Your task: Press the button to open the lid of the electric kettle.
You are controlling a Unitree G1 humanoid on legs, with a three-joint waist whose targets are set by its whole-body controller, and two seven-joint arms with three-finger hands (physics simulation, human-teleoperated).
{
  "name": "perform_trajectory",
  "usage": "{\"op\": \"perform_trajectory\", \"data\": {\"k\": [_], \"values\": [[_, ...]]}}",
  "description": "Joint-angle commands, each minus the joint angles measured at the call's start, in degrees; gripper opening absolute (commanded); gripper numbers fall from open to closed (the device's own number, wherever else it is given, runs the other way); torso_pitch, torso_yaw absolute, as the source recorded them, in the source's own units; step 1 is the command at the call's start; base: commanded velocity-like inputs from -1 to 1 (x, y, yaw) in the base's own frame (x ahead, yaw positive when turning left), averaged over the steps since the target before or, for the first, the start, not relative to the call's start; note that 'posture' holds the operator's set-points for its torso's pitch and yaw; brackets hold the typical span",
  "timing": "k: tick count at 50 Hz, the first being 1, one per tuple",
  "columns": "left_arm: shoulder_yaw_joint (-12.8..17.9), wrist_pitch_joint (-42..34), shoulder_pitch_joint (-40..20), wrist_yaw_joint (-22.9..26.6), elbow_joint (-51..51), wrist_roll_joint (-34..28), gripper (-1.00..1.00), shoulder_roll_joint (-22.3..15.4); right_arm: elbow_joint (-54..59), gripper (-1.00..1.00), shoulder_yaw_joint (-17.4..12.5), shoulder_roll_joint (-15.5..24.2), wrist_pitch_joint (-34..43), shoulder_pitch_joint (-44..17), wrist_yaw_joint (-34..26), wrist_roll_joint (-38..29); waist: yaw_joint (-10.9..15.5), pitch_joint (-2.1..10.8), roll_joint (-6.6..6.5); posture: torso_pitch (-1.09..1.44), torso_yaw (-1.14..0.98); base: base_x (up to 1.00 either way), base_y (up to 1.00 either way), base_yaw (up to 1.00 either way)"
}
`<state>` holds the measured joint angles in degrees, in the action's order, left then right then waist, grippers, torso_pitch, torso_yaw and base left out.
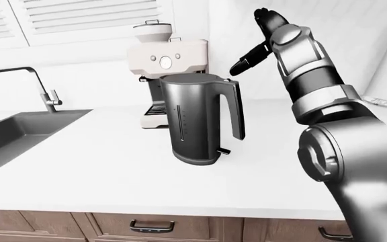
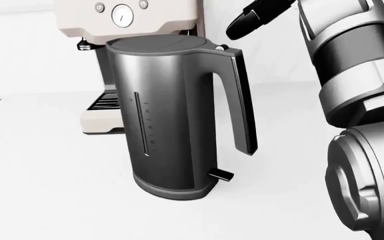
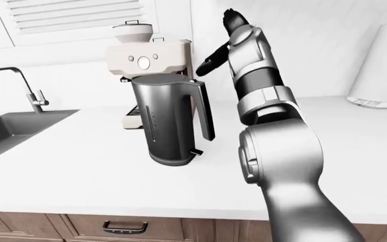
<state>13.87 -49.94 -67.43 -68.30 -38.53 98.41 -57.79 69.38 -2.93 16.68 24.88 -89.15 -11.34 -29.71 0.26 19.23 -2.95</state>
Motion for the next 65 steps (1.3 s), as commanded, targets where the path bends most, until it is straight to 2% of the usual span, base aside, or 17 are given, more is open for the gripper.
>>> {"op": "perform_trajectory", "data": {"k": [1, 23, 65], "values": [[0.6, 0.5, -1.0, -0.1, 1.1, -0.8, 1.0, -0.3, -1.7, 1.0, -0.1, 0.5, -1.3, -2.4, 1.0, -0.1, 0.0, 0.03, 0.05, -0.62, 0.0, 0.0, 0.0, 0.0], [0.7, 0.4, -1.0, -0.4, 0.9, -0.7, 1.0, -0.1, -0.1, 1.0, -0.1, -0.8, 1.3, -6.3, -2.2, 1.5, 0.0, -0.06, -0.01, -0.62, 0.0, 0.0, 0.0, 0.0], [0.7, 0.2, -0.7, -0.3, 0.6, -1.2, 1.0, 0.4, 0.6, 1.0, 0.5, -1.8, 0.8, -3.2, -2.4, -0.5, 0.2, 0.11, -0.01, -0.62, 0.0, 0.0, 0.0, 0.0]]}}
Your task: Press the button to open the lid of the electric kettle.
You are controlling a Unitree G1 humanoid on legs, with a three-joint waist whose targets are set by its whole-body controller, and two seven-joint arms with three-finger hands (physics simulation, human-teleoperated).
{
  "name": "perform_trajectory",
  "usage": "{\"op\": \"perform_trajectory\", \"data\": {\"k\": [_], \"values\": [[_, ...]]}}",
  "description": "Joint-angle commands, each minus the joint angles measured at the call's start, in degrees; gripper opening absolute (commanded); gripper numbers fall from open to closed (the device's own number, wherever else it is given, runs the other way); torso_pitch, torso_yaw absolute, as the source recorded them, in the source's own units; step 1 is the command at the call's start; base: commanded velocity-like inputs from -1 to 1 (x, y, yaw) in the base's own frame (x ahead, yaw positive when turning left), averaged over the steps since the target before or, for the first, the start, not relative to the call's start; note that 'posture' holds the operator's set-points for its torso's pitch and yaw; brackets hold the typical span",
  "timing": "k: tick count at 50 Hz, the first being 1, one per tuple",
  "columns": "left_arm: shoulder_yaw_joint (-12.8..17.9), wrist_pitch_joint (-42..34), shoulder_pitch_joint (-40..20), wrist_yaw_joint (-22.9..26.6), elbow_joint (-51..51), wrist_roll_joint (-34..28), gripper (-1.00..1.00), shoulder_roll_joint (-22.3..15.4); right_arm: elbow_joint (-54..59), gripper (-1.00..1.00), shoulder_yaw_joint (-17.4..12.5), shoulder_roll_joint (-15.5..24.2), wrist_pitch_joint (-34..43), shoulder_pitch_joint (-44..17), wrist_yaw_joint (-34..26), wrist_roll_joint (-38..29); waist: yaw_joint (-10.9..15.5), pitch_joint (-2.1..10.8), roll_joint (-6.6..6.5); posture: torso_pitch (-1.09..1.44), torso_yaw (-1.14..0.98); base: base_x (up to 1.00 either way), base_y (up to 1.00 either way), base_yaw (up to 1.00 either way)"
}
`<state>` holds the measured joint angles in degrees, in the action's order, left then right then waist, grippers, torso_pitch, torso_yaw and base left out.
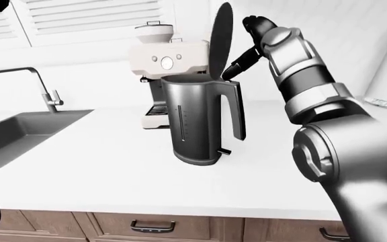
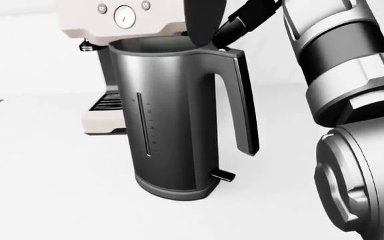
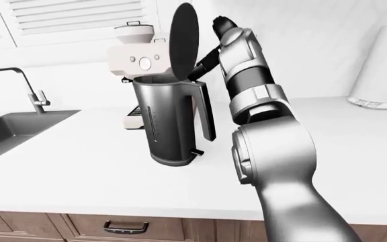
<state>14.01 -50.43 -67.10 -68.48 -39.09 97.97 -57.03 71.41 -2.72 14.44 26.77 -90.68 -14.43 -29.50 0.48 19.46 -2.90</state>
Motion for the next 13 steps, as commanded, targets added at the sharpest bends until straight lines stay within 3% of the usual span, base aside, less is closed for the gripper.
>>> {"op": "perform_trajectory", "data": {"k": [1, 13], "values": [[0.6, 0.6, -1.0, -0.1, 1.1, -0.7, 1.0, -0.3, -1.5, 1.0, 0.2, 0.4, -0.9, -1.7, 0.7, -0.7, 0.0, -0.11, -0.06, -0.62, 0.0, 0.0, 0.0, 0.0], [0.6, 0.6, -1.1, -0.1, 1.2, -0.6, 1.0, -0.5, -1.7, 1.0, 0.2, 1.4, -0.6, -1.9, 0.6, -0.9, 0.1, -0.13, -0.02, -0.62, 0.0, 0.0, 0.0, 0.0]]}}
